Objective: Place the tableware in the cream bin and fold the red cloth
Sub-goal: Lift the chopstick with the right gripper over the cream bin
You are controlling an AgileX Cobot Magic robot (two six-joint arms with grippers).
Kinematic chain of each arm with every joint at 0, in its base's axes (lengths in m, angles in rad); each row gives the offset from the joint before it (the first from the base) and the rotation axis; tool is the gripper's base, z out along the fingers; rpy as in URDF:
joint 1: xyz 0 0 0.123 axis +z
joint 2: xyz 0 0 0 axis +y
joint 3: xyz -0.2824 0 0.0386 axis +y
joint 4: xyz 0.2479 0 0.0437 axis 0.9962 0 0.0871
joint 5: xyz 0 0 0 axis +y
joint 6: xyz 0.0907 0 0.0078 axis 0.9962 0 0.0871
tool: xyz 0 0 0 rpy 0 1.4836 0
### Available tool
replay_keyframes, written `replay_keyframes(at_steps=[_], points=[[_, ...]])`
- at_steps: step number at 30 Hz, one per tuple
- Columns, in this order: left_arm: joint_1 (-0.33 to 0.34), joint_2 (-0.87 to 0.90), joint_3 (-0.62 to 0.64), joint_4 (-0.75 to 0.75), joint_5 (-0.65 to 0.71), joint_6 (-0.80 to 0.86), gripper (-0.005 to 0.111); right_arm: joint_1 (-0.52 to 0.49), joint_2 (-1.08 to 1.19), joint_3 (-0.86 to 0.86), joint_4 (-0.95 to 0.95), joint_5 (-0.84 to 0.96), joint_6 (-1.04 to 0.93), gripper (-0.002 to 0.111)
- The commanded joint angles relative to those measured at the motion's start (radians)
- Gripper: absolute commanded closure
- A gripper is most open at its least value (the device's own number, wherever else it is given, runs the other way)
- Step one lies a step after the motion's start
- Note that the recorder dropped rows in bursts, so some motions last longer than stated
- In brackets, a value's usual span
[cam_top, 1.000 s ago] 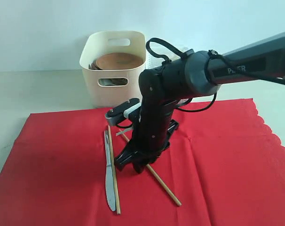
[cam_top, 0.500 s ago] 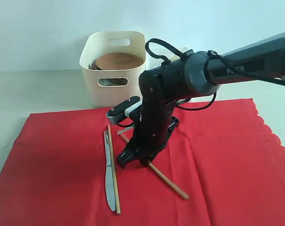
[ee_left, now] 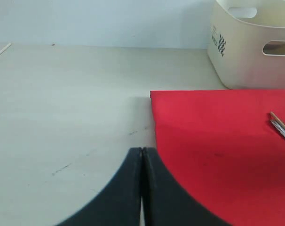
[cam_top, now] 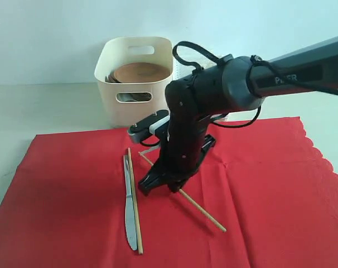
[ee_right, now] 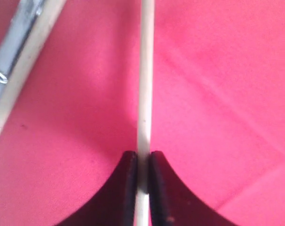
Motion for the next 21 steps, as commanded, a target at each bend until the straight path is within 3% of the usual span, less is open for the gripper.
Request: replay_keyframes(at_steps=[1, 11, 21], points=[[0.001, -0.007, 0.0, 0.002, -0.008, 0.002, 0.107, 0.0, -0.094, 0.001, 0.004, -0.004, 0.001, 0.108], [0.001, -0.007, 0.0, 0.002, -0.008, 0.002, 0.107, 0.0, -0.286, 0.001, 0.088, -0.12, -0.02, 0.108], [0.001, -0.007, 0.0, 0.002, -0.008, 0.002, 0.107, 0.0, -0.401, 0.001, 0.082, -0.434, -0.069, 0.108]])
